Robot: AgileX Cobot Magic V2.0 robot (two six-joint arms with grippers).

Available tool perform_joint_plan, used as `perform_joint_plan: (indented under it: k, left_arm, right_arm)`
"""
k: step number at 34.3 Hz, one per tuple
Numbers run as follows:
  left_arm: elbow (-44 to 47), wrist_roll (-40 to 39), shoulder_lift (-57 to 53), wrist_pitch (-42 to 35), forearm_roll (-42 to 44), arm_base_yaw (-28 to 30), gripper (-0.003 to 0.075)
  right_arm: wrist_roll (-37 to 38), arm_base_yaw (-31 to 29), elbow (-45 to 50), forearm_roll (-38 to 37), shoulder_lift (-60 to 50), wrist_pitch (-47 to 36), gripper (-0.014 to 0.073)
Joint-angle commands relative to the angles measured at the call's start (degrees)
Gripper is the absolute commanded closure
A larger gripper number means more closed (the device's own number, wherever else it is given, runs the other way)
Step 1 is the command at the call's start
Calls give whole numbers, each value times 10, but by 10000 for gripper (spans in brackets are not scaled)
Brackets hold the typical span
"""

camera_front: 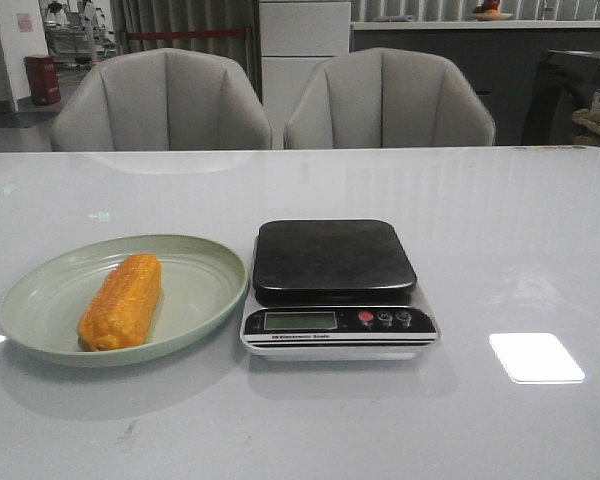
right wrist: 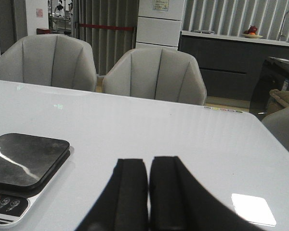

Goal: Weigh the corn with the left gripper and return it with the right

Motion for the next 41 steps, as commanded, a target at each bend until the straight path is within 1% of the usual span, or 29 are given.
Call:
perform_joint_plan:
  k: [1, 27, 29, 32, 33, 35, 41]
  left_arm:
    - [18, 1, -11, -47, -7, -3, 606]
    - [18, 1, -11, -48, -7, -3, 606]
    - [17, 1, -11, -75, -7, -3, 606]
    - [15, 1, -11, -146, -7, -3, 606]
    - [11, 1, -11, -149, -7, -3, 606]
    - [-12, 1, -7, -132, -7, -3, 606]
    - [-131, 1, 36, 20, -7, -3, 606]
  right_arm:
    - [-6, -3, 6, -2, -11, -48, 400]
    - [-6, -3, 6, -2, -11, -48, 400]
    - [-6, -3, 6, -2, -11, -48, 400]
    - [-6, -3, 6, -2, -11, -48, 400]
    - [-6, -3, 6, -2, -11, -48, 400]
    - [-6, -3, 6, -2, -11, -48, 400]
    - [-6, -3, 6, -2, -11, -48, 400]
